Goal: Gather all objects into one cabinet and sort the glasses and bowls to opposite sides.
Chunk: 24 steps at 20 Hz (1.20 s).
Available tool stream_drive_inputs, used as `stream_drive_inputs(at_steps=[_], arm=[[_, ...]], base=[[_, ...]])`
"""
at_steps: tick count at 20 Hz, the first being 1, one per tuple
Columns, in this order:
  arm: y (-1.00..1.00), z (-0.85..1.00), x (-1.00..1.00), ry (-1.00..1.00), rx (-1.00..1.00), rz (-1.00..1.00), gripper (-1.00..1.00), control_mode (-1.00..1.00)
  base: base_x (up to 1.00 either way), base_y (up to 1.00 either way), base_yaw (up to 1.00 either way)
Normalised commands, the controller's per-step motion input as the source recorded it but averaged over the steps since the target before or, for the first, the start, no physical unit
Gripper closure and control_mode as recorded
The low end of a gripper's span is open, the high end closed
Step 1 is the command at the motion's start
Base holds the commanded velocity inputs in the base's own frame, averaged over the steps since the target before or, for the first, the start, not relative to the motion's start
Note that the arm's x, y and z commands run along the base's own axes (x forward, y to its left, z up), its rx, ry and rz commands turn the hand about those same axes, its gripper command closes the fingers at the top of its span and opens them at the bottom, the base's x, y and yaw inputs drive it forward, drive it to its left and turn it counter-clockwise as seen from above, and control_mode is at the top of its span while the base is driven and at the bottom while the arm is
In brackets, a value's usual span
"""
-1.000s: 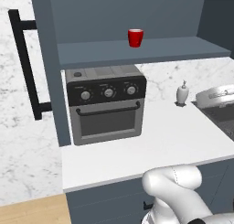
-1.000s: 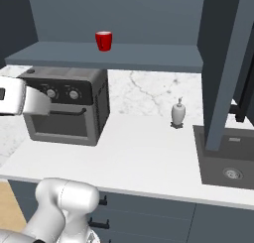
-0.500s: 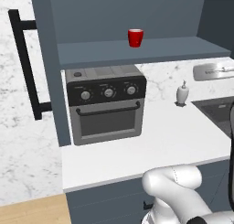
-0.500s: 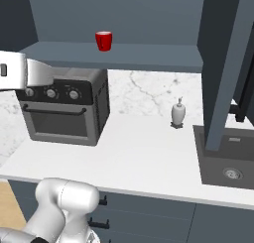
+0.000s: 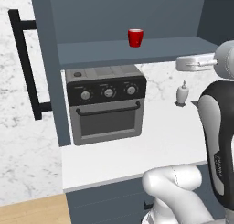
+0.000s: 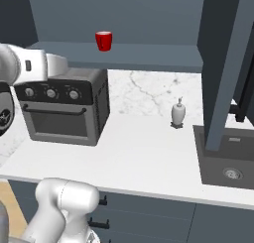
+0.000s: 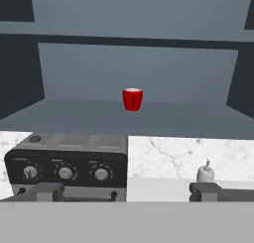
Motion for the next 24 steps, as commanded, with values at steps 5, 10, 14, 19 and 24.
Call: stream_drive_inputs(at_steps=[5, 10, 14, 19, 24], arm=[[0.00, 0.00, 0.43, -0.08, 0.00, 0.00, -1.00, -1.00], [0.00, 0.00, 0.53, 0.00, 0.00, 0.00, -1.00, -1.00], [0.00, 0.00, 0.58, 0.04, 0.00, 0.00, -1.00, -1.00], [0.00, 0.00, 0.64, 0.04, 0.00, 0.00, -1.00, -1.00], [0.00, 0.00, 0.60, 0.05, 0.00, 0.00, -1.00, -1.00]], base=[[0.00, 0.00, 0.00], [0.00, 0.00, 0.00], [0.00, 0.00, 0.00], [0.00, 0.00, 0.00], [0.00, 0.00, 0.00]])
